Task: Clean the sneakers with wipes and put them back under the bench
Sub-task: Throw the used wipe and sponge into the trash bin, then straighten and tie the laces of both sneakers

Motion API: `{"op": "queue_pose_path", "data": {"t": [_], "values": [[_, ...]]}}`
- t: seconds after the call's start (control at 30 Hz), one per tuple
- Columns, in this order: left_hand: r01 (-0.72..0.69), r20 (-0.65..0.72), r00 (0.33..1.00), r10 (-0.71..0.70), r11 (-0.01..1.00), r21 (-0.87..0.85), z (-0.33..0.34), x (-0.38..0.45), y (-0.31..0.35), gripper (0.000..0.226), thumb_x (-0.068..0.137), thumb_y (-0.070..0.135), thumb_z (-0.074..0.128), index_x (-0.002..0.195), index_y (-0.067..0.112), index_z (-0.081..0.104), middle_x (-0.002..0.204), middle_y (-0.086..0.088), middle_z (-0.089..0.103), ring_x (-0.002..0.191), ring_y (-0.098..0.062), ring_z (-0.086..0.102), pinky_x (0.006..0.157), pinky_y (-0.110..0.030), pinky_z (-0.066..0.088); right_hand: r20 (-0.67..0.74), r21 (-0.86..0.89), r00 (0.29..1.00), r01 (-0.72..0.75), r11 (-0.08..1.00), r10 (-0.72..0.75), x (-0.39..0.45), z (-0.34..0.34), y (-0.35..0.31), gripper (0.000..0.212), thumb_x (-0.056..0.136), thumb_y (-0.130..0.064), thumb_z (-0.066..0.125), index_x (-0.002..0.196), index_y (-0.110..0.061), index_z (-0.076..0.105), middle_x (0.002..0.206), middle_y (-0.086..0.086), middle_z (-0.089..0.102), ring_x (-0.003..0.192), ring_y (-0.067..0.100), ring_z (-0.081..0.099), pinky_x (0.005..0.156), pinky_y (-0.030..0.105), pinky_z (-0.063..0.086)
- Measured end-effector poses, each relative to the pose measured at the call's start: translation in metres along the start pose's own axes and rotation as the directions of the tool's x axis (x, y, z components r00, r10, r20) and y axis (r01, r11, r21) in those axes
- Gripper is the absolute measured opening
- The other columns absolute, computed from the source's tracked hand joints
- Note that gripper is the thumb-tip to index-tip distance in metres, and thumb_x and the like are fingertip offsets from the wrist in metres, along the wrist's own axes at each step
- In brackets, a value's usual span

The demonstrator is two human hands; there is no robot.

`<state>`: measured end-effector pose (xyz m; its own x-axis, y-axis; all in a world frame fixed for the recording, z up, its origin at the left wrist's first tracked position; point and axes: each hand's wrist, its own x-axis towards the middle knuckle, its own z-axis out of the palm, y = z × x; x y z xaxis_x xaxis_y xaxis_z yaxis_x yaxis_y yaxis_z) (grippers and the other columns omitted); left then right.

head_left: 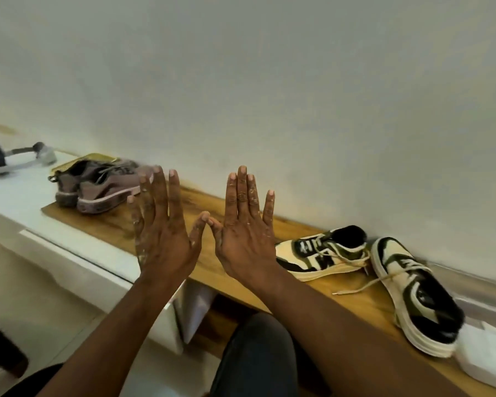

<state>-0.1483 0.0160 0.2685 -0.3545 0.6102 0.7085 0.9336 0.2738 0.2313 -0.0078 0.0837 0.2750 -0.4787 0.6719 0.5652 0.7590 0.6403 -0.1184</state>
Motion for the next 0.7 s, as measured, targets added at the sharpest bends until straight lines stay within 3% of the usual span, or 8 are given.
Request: {"op": "queue_pose_path", "data": {"t": [0.37, 0.7], "values": [[-0.200, 0.039, 0.977, 0.211, 0.962, -0.184, 0.059, 0.038, 0.136, 0.085, 0.105, 0.058, 0.035, 0.167, 0.014, -0.003, 0.176, -0.009, -0.009, 0.162, -0.031, -0.010, 0.127, -0.063, 0.004, -0.117, -0.125, 0.950, -0.303, 0.945, 0.289, -0.008, -0.040, 0.128, 0.082, 0.108, -0.055, 0.029, 0.163, -0.009, -0.012, 0.170, 0.010, -0.024, 0.158, 0.024, -0.021, 0.126, 0.060, -0.002], [-0.248, 0.163, 0.929, 0.331, 0.887, -0.389, 0.117, 0.004, 0.236, 0.088, 0.104, 0.065, 0.032, 0.167, 0.018, -0.006, 0.176, -0.005, -0.013, 0.162, -0.028, -0.013, 0.128, -0.063, 0.005, -0.137, -0.198, 0.806, -0.592, 0.781, 0.576, -0.064, -0.064, 0.251, 0.080, 0.109, -0.051, 0.026, 0.162, -0.010, -0.018, 0.170, 0.008, -0.025, 0.158, 0.025, -0.020, 0.126, 0.061, -0.003]]}}
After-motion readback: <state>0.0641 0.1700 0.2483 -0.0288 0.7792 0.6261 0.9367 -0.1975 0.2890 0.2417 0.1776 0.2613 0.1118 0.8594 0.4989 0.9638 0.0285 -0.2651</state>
